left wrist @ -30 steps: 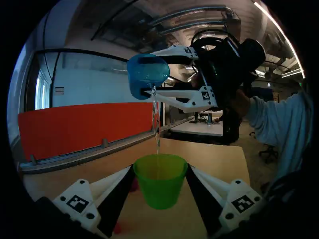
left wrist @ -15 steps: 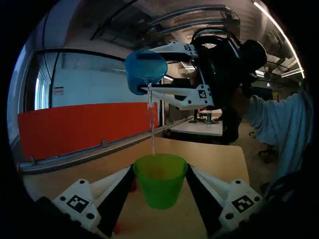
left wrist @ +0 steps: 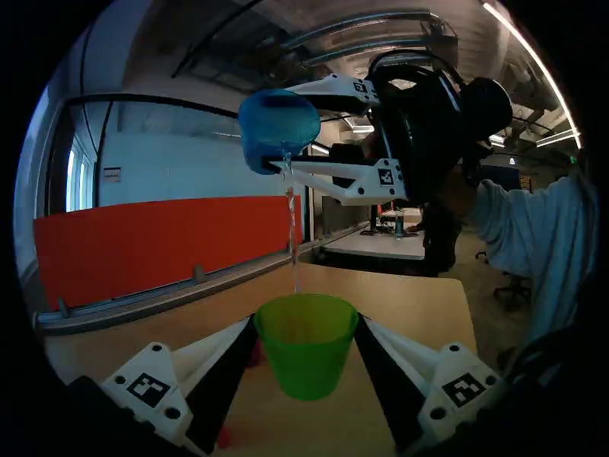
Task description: Pour water
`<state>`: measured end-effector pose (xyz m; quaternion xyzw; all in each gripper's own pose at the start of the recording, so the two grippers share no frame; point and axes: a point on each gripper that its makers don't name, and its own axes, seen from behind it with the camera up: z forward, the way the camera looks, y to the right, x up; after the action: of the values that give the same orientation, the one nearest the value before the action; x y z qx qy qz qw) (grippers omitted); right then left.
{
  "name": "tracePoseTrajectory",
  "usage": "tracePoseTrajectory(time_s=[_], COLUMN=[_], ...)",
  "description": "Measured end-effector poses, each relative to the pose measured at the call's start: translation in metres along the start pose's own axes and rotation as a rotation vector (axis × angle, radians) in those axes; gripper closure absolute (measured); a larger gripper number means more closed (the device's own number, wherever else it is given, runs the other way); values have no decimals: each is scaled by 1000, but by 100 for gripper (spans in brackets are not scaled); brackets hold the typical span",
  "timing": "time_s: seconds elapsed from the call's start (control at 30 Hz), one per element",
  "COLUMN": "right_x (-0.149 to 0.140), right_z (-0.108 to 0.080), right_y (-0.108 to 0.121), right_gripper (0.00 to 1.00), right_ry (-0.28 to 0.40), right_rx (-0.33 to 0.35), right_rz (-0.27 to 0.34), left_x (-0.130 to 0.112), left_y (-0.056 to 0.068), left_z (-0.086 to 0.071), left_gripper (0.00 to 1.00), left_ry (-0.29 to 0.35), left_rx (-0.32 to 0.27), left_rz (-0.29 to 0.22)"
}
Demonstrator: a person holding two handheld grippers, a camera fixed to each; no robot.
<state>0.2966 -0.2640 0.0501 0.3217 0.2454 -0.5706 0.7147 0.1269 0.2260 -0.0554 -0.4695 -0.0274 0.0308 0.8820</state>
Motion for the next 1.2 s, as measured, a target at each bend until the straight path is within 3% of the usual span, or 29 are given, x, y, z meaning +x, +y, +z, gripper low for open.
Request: tracePoseTrajectory(time_s=[1.2], right_x=[17], right_z=[3], right_y=[16], right_gripper=[11], right_ry=[6], right_rx=[-30], right_rz=[-182], left_x=[5], left_y=[4], left_z=[1], left_gripper=[11], left_ry=[5], left_rx=[3], left_rz=[10])
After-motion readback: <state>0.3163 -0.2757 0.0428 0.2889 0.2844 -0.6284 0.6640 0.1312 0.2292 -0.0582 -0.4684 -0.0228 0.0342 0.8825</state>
